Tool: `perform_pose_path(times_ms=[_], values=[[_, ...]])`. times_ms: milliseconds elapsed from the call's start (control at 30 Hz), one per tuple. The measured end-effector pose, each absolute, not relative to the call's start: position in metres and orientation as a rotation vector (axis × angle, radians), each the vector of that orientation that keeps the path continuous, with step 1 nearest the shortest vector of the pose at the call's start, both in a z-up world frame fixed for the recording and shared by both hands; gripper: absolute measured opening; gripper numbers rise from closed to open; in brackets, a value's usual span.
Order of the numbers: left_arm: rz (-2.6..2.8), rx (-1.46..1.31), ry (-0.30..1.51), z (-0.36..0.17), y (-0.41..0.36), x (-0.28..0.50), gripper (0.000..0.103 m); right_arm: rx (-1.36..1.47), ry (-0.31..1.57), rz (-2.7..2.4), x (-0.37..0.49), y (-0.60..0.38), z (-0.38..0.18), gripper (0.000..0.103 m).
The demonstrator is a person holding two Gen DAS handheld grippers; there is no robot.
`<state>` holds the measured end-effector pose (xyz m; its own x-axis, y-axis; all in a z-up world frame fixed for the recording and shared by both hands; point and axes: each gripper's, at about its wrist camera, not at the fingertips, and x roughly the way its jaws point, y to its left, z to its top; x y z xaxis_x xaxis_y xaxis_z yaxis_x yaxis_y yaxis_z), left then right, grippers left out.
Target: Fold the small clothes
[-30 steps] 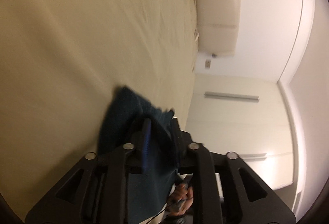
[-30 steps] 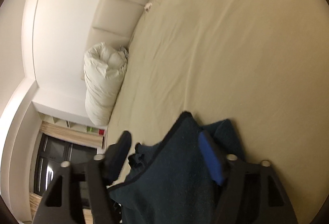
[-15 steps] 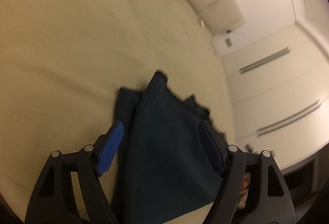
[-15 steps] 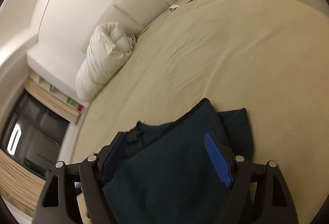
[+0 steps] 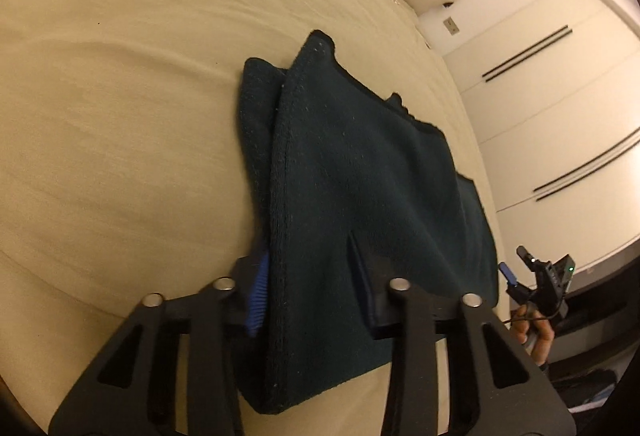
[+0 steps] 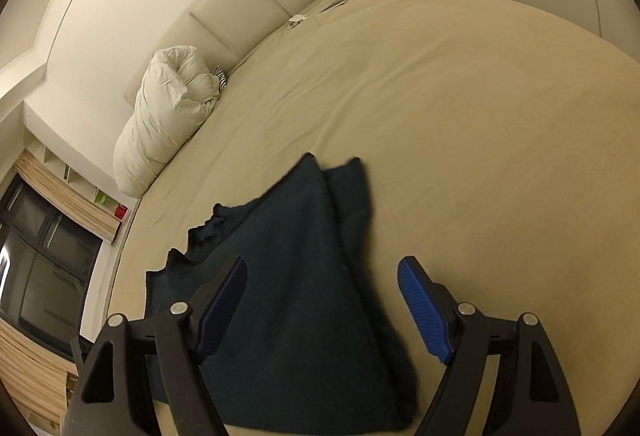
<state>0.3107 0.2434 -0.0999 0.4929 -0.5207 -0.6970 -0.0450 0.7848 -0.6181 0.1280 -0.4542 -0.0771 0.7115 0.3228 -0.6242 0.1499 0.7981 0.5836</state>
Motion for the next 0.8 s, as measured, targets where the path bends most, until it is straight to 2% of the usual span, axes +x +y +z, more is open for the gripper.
perform_pose_path(times_ms=[100,200,300,367,433,567,800], values=[[-0.293,-0.617,1.035,-0.102,0.229,0.309,0.022,0.639,0.834,0.106,0.12,-0.452,-0.087,0.081],[-0.282,-0.608,1.04,-0.114,0.212,0.288,0.016,0.575,0.884,0.141,0.12,-0.438,-0.092,0.072],[-0.275,-0.585,1.04,-0.112,0.212,0.282,0.014,0.454,0.923,0.138,0.119,-0.42,-0.095,0.05],[-0.27,-0.566,1.039,-0.113,0.207,0.277,0.013,0.401,0.948,0.116,0.119,-0.415,-0.097,0.021],[-0.266,-0.555,1.036,-0.112,0.208,0.27,0.012,0.433,0.946,0.101,0.116,-0.422,-0.099,0.013],[-0.269,-0.598,1.032,-0.114,0.234,0.247,0.011,0.505,0.93,0.082,0.105,-0.434,-0.103,0.007],[-0.253,-0.699,1.02,-0.127,0.244,0.246,0.012,0.621,0.916,0.074,0.098,-0.449,-0.122,0.006]])
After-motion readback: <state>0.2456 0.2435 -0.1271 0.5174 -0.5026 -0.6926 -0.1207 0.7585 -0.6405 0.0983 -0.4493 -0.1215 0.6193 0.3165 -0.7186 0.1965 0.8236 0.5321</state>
